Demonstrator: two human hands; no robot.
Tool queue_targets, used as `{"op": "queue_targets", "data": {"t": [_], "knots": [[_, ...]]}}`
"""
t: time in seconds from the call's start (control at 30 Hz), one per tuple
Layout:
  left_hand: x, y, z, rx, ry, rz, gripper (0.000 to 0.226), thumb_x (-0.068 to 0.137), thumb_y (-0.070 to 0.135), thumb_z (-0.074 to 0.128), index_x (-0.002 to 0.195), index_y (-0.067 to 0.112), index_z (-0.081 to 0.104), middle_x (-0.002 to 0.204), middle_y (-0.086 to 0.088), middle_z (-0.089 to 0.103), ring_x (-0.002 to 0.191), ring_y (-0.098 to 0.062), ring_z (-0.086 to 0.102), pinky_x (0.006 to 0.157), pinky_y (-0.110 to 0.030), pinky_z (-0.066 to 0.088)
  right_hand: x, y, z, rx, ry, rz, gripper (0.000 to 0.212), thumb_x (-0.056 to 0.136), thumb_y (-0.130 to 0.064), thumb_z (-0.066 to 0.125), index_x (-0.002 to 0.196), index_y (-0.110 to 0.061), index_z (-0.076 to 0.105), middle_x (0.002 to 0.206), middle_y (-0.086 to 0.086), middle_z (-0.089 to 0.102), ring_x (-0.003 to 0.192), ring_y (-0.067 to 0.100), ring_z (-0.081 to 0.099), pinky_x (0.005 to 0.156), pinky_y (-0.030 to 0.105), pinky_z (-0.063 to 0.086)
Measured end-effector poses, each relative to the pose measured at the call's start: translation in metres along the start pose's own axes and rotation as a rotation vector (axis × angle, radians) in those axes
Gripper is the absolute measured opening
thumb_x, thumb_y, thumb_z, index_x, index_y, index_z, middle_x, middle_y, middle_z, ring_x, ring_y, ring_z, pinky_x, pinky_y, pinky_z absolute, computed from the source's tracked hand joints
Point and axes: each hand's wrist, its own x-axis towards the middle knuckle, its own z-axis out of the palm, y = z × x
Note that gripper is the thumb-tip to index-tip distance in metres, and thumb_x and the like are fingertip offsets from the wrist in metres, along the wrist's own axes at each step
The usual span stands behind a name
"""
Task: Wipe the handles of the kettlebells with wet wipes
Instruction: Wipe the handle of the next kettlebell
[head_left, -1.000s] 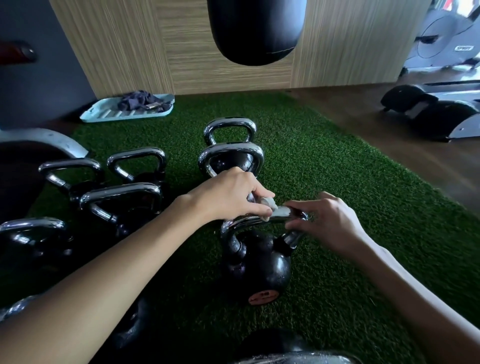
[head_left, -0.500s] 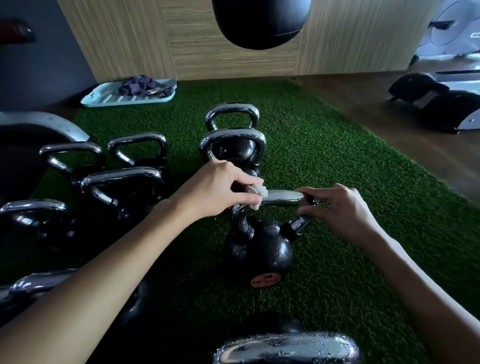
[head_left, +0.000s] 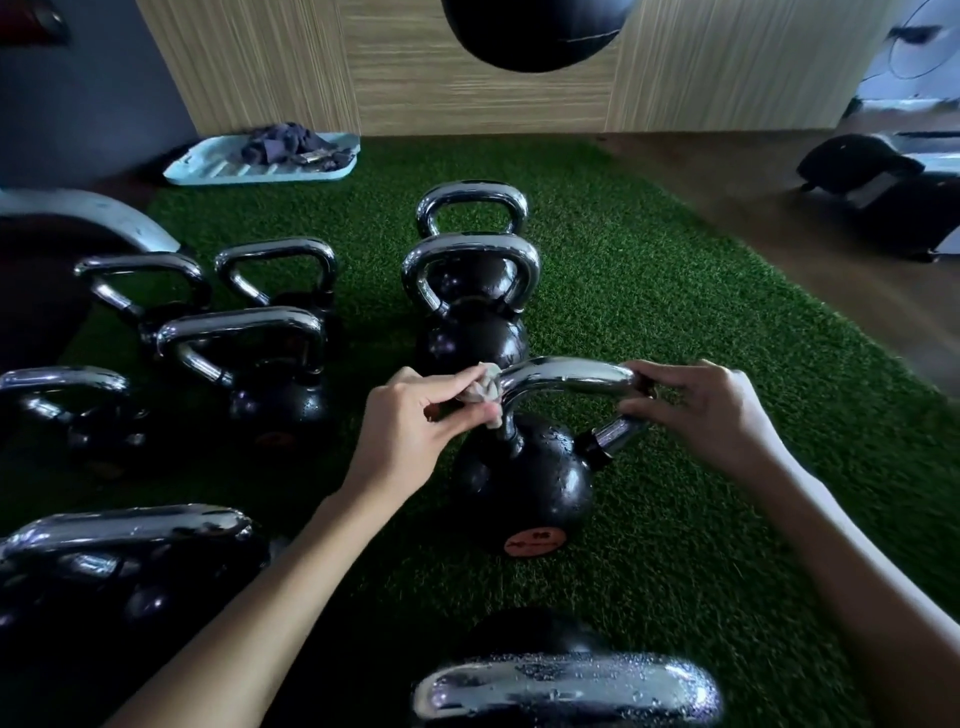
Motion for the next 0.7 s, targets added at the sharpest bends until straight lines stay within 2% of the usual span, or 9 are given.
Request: {"op": "queue_targets", "data": {"t": [0.03, 0.1, 0.2, 0.27, 0.4, 0.5, 0.6, 0.63, 0.7], "knots": [[-0.003, -0.002, 0.002, -0.015, 0.021, -0.025, 0.052, 0.076, 0.047, 0.079, 0.123, 0.027, 0.069, 0.100, 0.018, 0.075, 0.075, -0.003, 0.056, 0.075, -0.012, 0.049, 0.000, -0.001, 0.000, 0.004, -0.004, -0.009, 0.047, 0.073, -0.038, 0.086, 0.119, -0.036, 0.072, 0.068, -0.022, 0.056, 0.056, 0.018, 0.049, 0.051, 0.029, 0.039], [-0.012, -0.011, 0.007, -0.037, 0.043, -0.096, 0.052, 0.078, 0.057, 0.078, 0.122, 0.032, 0.069, 0.094, 0.004, 0.078, 0.071, -0.010, 0.060, 0.077, -0.031, 0.059, 0.002, -0.001, 0.002, 0.018, 0.006, -0.021, 0.048, 0.073, -0.039, 0.086, 0.119, -0.035, 0.072, 0.065, -0.021, 0.056, 0.055, 0.013, 0.047, 0.047, 0.018, 0.034], [-0.023, -0.023, 0.010, -0.072, 0.060, -0.192, 0.057, 0.076, 0.069, 0.074, 0.120, 0.033, 0.074, 0.103, 0.004, 0.078, 0.069, -0.013, 0.064, 0.074, -0.054, 0.060, 0.005, -0.006, 0.006, 0.036, 0.011, -0.036, 0.049, 0.071, -0.044, 0.085, 0.118, -0.036, 0.073, 0.063, -0.017, 0.057, 0.052, 0.013, 0.040, 0.044, 0.018, 0.032], [-0.027, -0.024, 0.003, -0.090, 0.048, -0.248, 0.055, 0.076, 0.066, 0.076, 0.117, 0.030, 0.076, 0.107, 0.020, 0.074, 0.081, -0.005, 0.068, 0.079, -0.048, 0.061, 0.005, -0.014, 0.010, 0.039, -0.002, -0.050, 0.050, 0.072, -0.044, 0.084, 0.119, -0.034, 0.073, 0.062, -0.015, 0.053, 0.052, 0.016, 0.039, 0.045, 0.024, 0.030], [-0.046, -0.023, -0.010, -0.067, -0.057, -0.306, 0.023, 0.079, 0.046, 0.080, 0.100, 0.039, 0.079, 0.093, 0.030, 0.074, 0.088, 0.010, 0.070, 0.075, -0.013, 0.054, 0.005, -0.040, 0.017, -0.003, -0.060, -0.064, 0.049, 0.073, -0.053, 0.081, 0.120, -0.045, 0.069, 0.074, -0.014, 0.060, 0.053, 0.011, 0.043, 0.046, 0.023, 0.029], [-0.061, -0.028, -0.023, -0.047, -0.049, -0.308, 0.014, 0.082, 0.037, 0.081, 0.093, 0.044, 0.077, 0.092, 0.032, 0.073, 0.091, 0.011, 0.069, 0.084, -0.013, 0.053, 0.003, -0.059, 0.028, -0.087, -0.103, -0.103, 0.052, 0.071, -0.058, 0.079, 0.120, -0.054, 0.064, 0.081, -0.014, 0.050, 0.062, 0.001, 0.042, 0.052, 0.020, 0.027], [-0.068, -0.021, -0.041, -0.110, 0.122, -0.326, 0.036, 0.078, 0.039, 0.082, 0.113, 0.030, 0.077, 0.101, 0.027, 0.075, 0.101, 0.007, 0.069, 0.090, -0.010, 0.051, 0.000, -0.069, 0.029, -0.084, -0.085, -0.102, 0.052, 0.071, -0.056, 0.081, 0.121, -0.050, 0.068, 0.080, -0.021, 0.052, 0.066, -0.002, 0.041, 0.056, 0.021, 0.030], [-0.068, -0.015, -0.046, -0.124, 0.175, -0.286, 0.041, 0.079, 0.035, 0.082, 0.118, 0.026, 0.075, 0.100, 0.027, 0.075, 0.098, 0.008, 0.069, 0.087, -0.009, 0.050, -0.001, -0.070, 0.027, -0.111, -0.081, -0.094, 0.053, 0.070, -0.056, 0.082, 0.121, -0.049, 0.069, 0.085, -0.024, 0.054, 0.072, 0.001, 0.044, 0.061, 0.022, 0.033], [-0.060, 0.001, -0.054, -0.081, 0.236, -0.119, 0.045, 0.079, 0.028, 0.083, 0.123, 0.025, 0.072, 0.081, 0.028, 0.072, 0.069, 0.011, 0.061, 0.065, -0.005, 0.045, -0.005, -0.074, 0.022, -0.157, -0.055, -0.123, 0.053, 0.070, -0.060, 0.079, 0.121, -0.048, 0.070, 0.102, -0.028, 0.060, 0.092, 0.008, 0.049, 0.070, 0.027, 0.038]]}}
